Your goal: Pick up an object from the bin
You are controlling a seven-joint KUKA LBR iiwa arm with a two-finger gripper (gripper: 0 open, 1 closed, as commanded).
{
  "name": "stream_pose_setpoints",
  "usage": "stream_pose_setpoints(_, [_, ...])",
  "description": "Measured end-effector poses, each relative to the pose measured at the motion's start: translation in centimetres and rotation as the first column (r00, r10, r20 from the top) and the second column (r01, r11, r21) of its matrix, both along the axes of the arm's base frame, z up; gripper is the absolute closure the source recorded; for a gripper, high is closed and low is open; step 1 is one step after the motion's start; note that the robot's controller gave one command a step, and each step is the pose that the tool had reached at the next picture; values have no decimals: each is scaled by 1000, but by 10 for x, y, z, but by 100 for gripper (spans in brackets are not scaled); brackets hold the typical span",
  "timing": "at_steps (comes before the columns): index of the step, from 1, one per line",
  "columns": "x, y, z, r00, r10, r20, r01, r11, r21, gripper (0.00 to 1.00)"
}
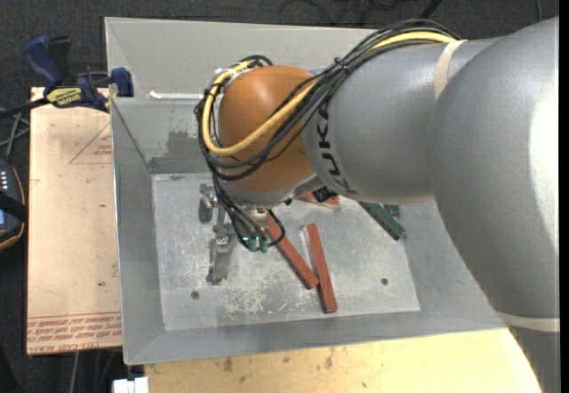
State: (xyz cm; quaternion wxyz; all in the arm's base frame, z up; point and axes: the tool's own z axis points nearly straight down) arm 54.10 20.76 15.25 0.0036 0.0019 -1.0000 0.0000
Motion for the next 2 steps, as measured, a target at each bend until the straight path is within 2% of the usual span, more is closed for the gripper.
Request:
stream_pose_setpoints(1, [2, -1, 4, 1000, -3, 7, 3, 1000, 1, 0])
stream_pose_setpoints(2, [21, -24, 17, 999, 49, 7, -49, 999, 3, 0])
